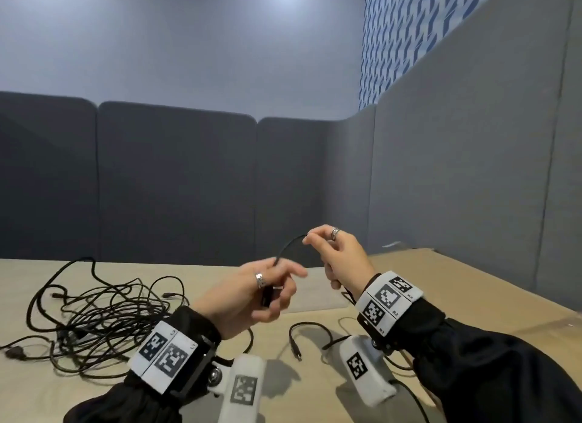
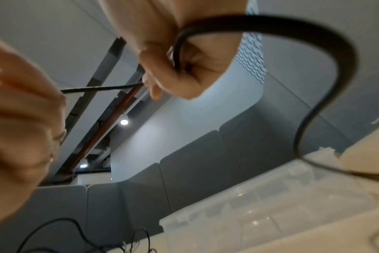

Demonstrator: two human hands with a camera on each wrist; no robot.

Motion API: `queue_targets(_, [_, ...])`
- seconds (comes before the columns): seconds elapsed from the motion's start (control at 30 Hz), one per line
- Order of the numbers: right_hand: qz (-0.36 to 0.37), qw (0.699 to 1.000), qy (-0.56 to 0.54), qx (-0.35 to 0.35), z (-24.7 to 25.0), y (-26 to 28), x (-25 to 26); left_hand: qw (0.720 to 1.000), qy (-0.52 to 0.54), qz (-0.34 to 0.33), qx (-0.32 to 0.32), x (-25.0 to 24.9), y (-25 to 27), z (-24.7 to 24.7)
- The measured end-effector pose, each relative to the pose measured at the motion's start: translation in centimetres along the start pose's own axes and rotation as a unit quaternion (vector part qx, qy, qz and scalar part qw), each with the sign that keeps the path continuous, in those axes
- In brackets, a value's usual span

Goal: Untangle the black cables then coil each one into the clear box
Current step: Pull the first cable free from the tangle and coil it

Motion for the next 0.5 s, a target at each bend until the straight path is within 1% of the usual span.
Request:
queue_targets(0.03, [-0.024, 0.997, 0.036, 0.070, -1.1, 0.4, -0.4, 0.998, 0.050, -0.030, -0.025, -0.7, 0.1, 0.6])
queue_targets(0.07, [-0.050, 0.983, 0.076, 0.161, -2.6, 1.3, -0.6, 0.991, 0.106, -0.057, -0.050, -1.3, 0.3, 1.3])
queue_targets(0.1, [-0.072, 0.959, 0.110, 0.249, -4.0, 2.5, -0.7, 0.982, 0.149, -0.087, -0.074, -1.8, 0.4, 2.2])
queue_targets(0.13, [-0.085, 0.934, 0.139, 0.319, -5.3, 3.9, -0.5, 0.973, 0.167, -0.121, -0.103, -2.2, 0.5, 3.1])
queue_targets(0.17, [-0.082, 0.911, 0.172, 0.365, -6.2, 5.2, -0.1, 0.966, 0.163, -0.148, -0.137, -2.4, 0.6, 4.0])
queue_targets(0.2, [-0.069, 0.893, 0.210, 0.393, -6.7, 6.2, 0.5, 0.961, 0.144, -0.166, -0.170, -2.4, 0.7, 4.7])
queue_targets(0.23, [-0.050, 0.879, 0.244, 0.408, -6.9, 7.0, 1.1, 0.958, 0.106, -0.176, -0.200, -2.3, 0.8, 5.1])
queue_targets(0.27, [-0.037, 0.866, 0.270, 0.420, -6.9, 7.6, 1.7, 0.955, 0.041, -0.181, -0.229, -2.3, 0.8, 5.3])
queue_targets(0.33, [-0.031, 0.844, 0.289, 0.451, -6.2, 8.5, 2.9, 0.938, -0.118, -0.190, -0.266, -2.2, 1.0, 5.1])
queue_targets(0.37, [-0.041, 0.838, 0.281, 0.466, -5.8, 8.6, 3.3, 0.924, -0.192, -0.192, -0.270, -2.1, 1.0, 4.8])
queue_targets(0.43, [-0.085, 0.840, 0.232, 0.483, -4.7, 8.7, 3.7, 0.892, -0.312, -0.187, -0.270, -1.9, 0.8, 4.1])
queue_targets(0.5, [-0.122, 0.845, 0.190, 0.485, -3.4, 8.4, 4.1, 0.847, -0.411, -0.191, -0.279, -2.0, 0.9, 3.5])
Point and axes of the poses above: each hand's wrist, its own y-axis away from the middle knuckle, its own z-axis out of the back of the hand, x = y × z, the point moved 6 cm from there along -y, towards the middle knuckle, and after that the axes turned 7 degrees about z, right-handed, at the moved point
